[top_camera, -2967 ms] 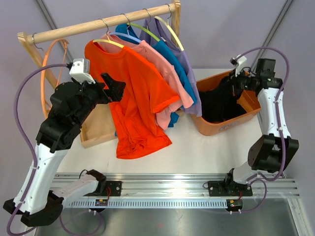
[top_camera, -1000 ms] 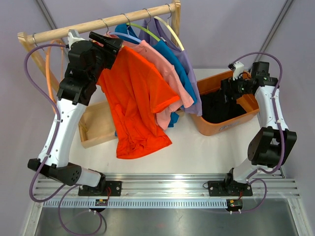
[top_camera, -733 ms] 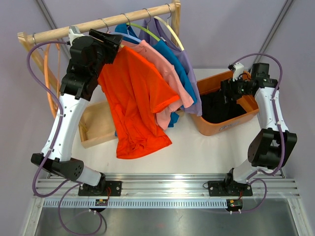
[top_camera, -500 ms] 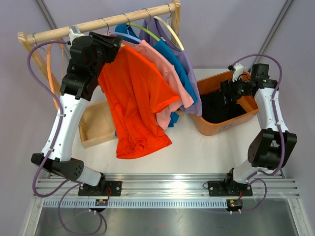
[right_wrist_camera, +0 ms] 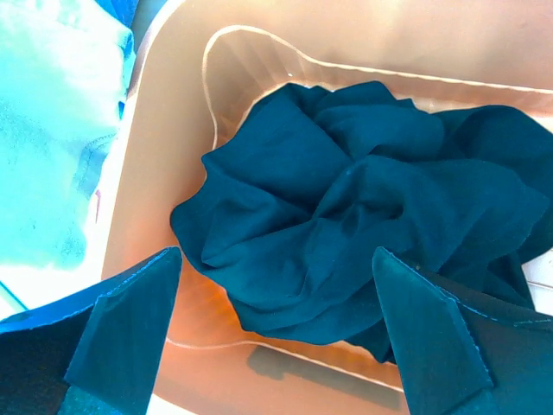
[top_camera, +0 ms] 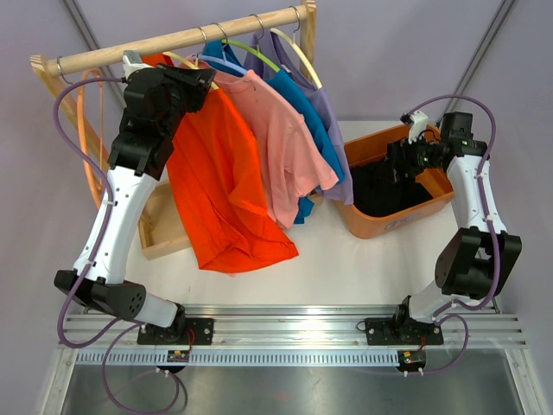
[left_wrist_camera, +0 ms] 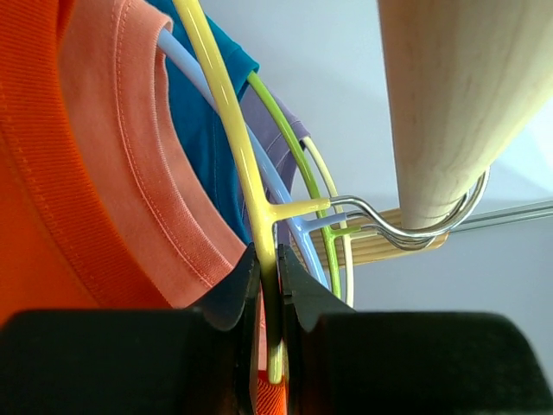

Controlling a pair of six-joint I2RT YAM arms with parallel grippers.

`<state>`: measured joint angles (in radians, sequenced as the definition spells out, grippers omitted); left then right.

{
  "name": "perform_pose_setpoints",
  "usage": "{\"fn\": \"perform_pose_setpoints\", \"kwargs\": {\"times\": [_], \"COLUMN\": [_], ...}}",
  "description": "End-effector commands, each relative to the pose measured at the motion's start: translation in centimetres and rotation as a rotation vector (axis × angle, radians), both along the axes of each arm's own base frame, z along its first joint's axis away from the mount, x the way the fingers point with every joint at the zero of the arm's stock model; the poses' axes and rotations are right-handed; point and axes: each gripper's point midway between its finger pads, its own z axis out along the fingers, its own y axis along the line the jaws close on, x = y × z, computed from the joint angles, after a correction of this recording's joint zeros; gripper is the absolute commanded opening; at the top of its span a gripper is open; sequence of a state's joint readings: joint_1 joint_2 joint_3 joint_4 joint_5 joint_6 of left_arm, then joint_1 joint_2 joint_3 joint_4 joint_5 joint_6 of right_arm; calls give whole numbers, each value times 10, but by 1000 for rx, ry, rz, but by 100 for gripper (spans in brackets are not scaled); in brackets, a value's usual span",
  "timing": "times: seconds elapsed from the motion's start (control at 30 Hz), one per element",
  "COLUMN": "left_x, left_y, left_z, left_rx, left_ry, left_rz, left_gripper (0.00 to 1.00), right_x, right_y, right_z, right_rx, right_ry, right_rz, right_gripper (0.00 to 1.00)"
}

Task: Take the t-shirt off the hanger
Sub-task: Grab a hanger with a tshirt on it with the left arm

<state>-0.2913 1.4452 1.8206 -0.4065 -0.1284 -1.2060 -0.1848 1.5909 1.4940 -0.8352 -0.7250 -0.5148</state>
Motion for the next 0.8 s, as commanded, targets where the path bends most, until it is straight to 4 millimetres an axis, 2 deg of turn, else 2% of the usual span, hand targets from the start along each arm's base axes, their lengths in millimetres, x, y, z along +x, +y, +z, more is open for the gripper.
{"fn": "perform_pose_setpoints", "kwargs": {"times": [0.0, 0.17, 0.37, 0.5, 0.77], "left_x": [-26, -40, -51, -56, -75], "left_y": [5, 1, -2, -1, -12], "left_z": [68, 93, 104, 103, 94], "left_rx": [-59, -66, -50, -50, -16], "left_ry": [-227, -314, -354, -362, -359], "left_rz": [-32, -76, -105, -106, -199], "left_gripper": [0, 0, 0, 0, 0], "right_x": [-3, -4, -5, -6, -12], "right_y": [5, 6, 7, 7, 11], "right_z": [18, 18, 18, 19, 23], "right_rx": [7, 9, 12, 11, 17], "right_ry": [-58, -60, -59, -60, -64], "right_rz": [9, 11, 13, 16, 63], "right_gripper": [100, 99, 100, 99, 100]}}
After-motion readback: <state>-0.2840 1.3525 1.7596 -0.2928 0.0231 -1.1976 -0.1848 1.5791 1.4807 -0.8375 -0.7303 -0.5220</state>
